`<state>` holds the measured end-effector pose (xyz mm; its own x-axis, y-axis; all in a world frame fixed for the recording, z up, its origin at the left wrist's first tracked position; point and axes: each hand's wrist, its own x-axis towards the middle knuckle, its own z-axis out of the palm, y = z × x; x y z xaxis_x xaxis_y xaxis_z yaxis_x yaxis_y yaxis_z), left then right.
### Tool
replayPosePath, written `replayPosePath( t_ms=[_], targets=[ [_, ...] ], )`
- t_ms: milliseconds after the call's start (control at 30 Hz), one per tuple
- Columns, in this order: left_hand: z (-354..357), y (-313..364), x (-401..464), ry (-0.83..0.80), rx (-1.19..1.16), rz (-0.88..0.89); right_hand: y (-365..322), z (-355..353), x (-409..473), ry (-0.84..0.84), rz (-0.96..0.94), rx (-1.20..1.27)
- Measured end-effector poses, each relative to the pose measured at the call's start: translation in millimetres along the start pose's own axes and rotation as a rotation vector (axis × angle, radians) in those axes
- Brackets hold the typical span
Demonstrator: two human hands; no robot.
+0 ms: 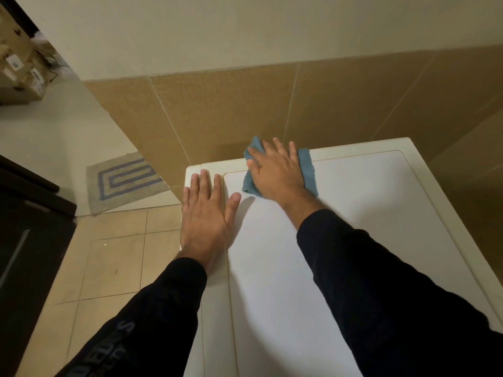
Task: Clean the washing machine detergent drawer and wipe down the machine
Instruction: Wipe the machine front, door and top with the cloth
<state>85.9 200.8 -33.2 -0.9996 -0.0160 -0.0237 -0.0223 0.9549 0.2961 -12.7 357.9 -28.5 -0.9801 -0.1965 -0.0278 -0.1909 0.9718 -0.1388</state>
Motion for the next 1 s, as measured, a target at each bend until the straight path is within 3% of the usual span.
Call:
replayPosePath(
  t_ms=[567,800,1000],
  targets=[
    [0,-1,0,0.018,0.031,0.005,221,-31,-34,0.023,0.483,-0.055],
    [-1,0,-3,0.021,0.026,0.011,205,-27,-67,0.018,0.635,-0.047],
    [-5,0,-4,-0.021,0.01,0.0,134,-18,-102,0.031,0.52,-0.057]
  ],
)
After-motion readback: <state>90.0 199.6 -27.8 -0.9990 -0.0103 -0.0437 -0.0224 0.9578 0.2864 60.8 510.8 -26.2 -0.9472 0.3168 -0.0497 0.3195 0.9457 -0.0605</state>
